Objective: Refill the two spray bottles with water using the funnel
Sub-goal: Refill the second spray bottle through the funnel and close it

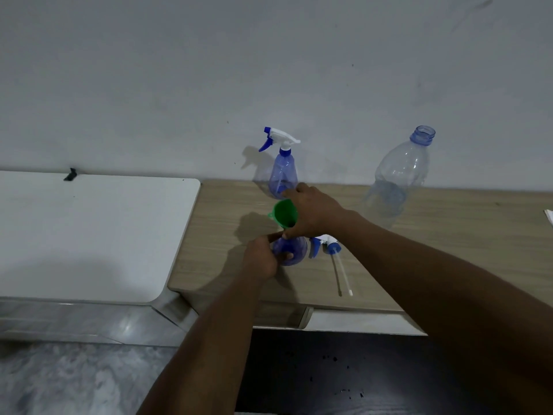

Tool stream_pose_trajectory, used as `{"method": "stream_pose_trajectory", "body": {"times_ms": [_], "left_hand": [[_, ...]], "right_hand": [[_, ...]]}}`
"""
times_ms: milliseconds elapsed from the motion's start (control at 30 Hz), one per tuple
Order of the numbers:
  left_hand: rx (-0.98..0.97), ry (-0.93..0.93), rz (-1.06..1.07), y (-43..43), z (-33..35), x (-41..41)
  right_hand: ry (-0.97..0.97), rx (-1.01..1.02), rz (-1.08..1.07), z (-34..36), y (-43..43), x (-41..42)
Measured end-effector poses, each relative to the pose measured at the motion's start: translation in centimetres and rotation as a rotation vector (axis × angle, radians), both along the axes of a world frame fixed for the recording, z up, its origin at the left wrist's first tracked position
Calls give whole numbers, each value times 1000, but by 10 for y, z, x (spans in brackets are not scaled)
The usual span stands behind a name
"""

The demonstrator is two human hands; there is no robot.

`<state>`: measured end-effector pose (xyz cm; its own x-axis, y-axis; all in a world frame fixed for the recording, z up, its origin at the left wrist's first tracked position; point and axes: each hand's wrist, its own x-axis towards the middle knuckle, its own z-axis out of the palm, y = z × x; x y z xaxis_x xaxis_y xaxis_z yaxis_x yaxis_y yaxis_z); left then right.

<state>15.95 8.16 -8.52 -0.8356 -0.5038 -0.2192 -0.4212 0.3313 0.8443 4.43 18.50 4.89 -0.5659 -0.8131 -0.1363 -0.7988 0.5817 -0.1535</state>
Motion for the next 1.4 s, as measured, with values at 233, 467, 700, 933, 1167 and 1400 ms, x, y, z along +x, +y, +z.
{"method": "stream_pose_trajectory", "body": {"times_ms": [233, 467, 700, 933, 1167, 1400], "left_hand": [[-58, -12, -25, 6, 19, 3], [-61, -18, 6, 7, 21, 5], [-37, 32, -5, 9, 21, 6], [-35, 24, -2, 8, 20, 6], [-55, 25, 17, 7, 20, 6], [-81, -4, 9, -2, 25, 13]], "right_hand": [[-88, 10, -6, 8, 8, -9], [-264, -77, -166, 13, 33, -17], [-502, -260, -424, -16, 62, -13], [-631, -408, -558, -39, 78, -5], [-567, -306, -575, -83, 99, 25], [-198, -98, -416, -120, 106, 45]]}}
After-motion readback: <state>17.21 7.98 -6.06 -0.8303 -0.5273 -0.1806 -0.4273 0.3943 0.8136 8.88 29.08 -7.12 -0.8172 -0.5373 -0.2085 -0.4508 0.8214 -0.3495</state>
